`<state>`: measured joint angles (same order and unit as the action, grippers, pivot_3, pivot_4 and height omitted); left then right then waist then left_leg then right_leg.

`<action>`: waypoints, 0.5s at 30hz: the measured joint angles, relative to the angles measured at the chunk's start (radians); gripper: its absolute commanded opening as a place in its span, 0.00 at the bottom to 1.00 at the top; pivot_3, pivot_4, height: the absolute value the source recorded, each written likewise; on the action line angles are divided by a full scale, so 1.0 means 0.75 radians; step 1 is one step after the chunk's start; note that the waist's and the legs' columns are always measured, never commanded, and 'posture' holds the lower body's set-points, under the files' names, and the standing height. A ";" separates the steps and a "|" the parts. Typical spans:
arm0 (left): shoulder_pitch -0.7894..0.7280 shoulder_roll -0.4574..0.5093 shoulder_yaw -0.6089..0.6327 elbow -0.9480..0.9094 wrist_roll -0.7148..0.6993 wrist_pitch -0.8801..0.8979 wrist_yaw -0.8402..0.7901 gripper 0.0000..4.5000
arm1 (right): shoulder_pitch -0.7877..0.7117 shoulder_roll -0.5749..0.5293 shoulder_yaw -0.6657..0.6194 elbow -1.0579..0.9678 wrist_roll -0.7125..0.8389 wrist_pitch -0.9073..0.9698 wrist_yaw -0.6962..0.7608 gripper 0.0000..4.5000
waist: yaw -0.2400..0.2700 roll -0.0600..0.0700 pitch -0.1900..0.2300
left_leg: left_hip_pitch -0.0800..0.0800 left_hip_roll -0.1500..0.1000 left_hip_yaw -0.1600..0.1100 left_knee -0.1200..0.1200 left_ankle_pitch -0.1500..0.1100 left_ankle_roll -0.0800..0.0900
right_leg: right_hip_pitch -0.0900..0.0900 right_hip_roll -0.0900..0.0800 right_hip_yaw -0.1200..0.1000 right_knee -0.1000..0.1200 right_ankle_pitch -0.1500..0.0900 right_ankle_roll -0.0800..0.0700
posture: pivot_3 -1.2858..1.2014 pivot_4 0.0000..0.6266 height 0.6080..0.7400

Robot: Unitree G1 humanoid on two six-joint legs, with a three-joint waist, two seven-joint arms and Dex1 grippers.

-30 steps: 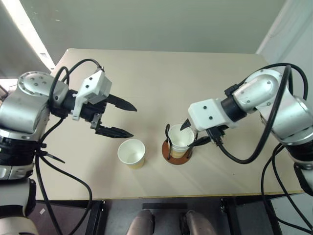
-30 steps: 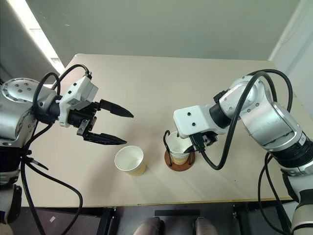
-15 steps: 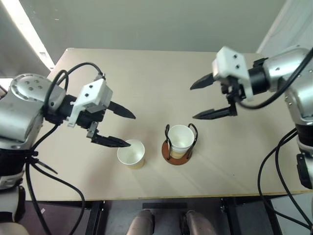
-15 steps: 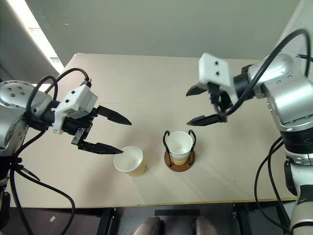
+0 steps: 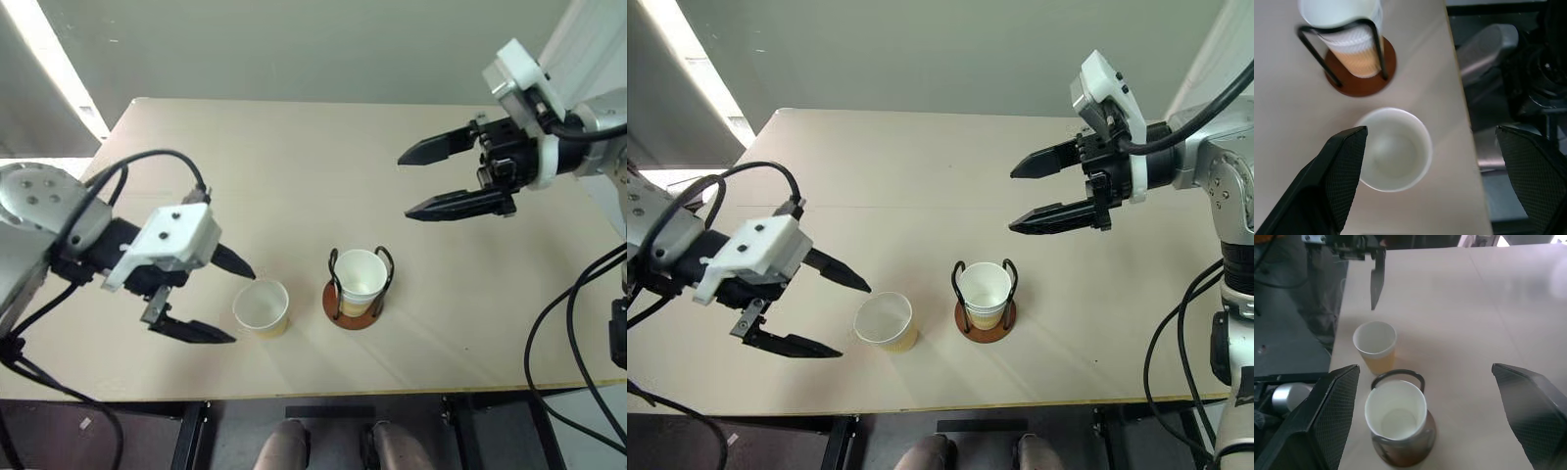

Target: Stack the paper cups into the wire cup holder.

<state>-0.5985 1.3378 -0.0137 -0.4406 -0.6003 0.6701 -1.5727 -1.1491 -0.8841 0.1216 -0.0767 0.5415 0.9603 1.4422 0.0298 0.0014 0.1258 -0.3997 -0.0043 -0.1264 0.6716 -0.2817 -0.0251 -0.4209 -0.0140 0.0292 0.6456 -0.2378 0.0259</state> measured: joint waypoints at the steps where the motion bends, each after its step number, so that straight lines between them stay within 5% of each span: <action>1: 0.001 0.005 0.000 -0.013 -0.004 0.000 0.000 1.00 | -0.001 -0.005 0.000 0.002 0.009 0.004 0.002 1.00 | 0.000 0.000 0.000 | 0.000 0.000 0.000 0.000 0.000 0.000 | 0.000 0.000 0.000 0.000 0.000 0.000 | 0.52 0.24 1.00; 15: 0.140 0.051 -0.066 -0.082 0.163 -0.180 0.005 1.00 | -0.014 -0.056 0.003 0.010 0.063 0.041 0.013 1.00 | -0.001 0.000 0.000 | 0.001 0.000 0.000 -0.003 0.000 0.000 | 0.000 0.000 0.000 0.001 -0.001 -0.002 | 0.52 0.24 1.00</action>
<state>-0.4936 1.3763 -0.0631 -0.5021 -0.4780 0.5353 -1.5688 -1.1599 -0.9258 0.1235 -0.0688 0.5884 0.9914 1.4519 0.0287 0.0014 0.1258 -0.3992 -0.0041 -0.1262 0.6696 -0.2818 -0.0252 -0.4213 -0.0140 0.0290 0.6465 -0.2386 0.0246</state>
